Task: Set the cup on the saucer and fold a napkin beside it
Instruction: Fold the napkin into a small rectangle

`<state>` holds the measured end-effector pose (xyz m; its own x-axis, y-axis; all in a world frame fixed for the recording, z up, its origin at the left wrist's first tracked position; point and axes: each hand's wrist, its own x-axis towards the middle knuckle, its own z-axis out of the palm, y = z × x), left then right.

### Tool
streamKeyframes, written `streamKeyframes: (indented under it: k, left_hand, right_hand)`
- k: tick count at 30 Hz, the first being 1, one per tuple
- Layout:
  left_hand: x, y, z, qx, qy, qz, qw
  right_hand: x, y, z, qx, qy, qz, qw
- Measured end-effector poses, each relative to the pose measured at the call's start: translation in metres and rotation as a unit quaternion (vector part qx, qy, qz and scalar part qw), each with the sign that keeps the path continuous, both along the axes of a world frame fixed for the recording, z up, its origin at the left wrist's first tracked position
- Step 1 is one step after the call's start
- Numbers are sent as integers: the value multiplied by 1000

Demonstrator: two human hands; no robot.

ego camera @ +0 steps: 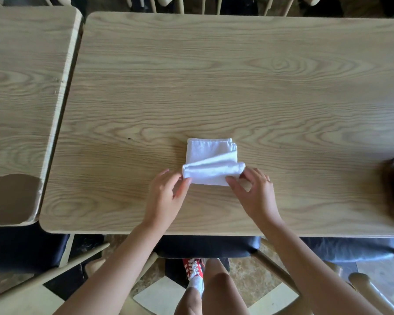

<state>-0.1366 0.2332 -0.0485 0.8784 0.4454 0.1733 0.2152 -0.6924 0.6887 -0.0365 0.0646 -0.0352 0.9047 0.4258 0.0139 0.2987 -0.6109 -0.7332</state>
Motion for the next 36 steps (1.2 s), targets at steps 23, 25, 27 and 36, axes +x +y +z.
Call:
streamKeyframes:
  k: [23,25,27,36]
  left_hand:
    - [49,-10,-16,190,135,-54,971]
    - [53,-7,-18,211,150,-74,963]
    - [55,-6,-20,225,158,-88,957]
    - [59,-2,-19,252,195,-105,942]
  right_hand:
    - [18,43,-15,-196,-176,87,961]
    - [25,42,-18,-219,-151,147,953]
    - [30,39,-21,-219,-127,170,952]
    - [36,38,-29,-209,-133,178,952]
